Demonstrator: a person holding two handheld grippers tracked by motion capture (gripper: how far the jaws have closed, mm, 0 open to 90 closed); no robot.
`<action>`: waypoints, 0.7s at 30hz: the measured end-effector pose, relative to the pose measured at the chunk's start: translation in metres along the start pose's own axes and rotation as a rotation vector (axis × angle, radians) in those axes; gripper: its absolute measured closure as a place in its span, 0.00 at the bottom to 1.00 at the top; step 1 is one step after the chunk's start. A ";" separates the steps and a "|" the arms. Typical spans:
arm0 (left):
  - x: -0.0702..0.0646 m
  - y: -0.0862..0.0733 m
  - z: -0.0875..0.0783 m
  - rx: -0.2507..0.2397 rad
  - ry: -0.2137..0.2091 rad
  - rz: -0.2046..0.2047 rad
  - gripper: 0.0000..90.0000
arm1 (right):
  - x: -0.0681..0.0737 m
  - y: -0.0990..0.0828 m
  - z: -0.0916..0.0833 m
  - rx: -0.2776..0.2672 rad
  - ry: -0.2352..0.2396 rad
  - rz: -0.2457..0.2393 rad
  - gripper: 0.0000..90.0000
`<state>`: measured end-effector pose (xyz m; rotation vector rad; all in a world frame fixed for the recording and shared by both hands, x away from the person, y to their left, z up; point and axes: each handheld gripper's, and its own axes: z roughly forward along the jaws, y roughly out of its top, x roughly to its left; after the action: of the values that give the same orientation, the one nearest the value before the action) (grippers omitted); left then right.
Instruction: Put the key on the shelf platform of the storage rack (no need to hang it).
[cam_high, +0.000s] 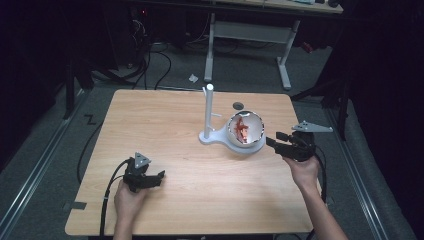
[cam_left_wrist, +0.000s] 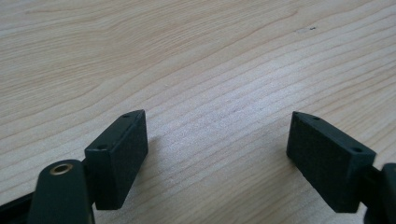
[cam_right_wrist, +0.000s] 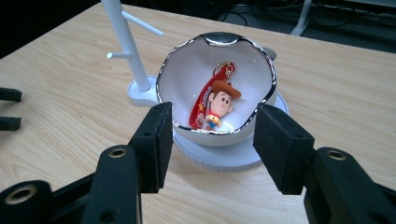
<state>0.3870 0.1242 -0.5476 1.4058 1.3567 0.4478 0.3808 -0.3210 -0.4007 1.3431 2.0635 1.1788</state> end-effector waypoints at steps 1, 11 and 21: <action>0.000 0.000 0.000 0.000 0.000 -0.001 0.23 | 0.000 0.000 0.000 0.000 0.000 0.000 0.53; 0.000 0.000 0.000 0.000 0.000 0.000 0.23 | 0.003 -0.019 -0.012 -0.016 0.005 0.010 0.53; 0.000 0.000 0.000 0.000 0.000 0.000 0.23 | 0.014 -0.037 -0.006 -0.023 0.029 -0.009 0.51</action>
<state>0.3870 0.1241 -0.5476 1.4058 1.3570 0.4482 0.3506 -0.3178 -0.4261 1.3128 2.0679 1.2212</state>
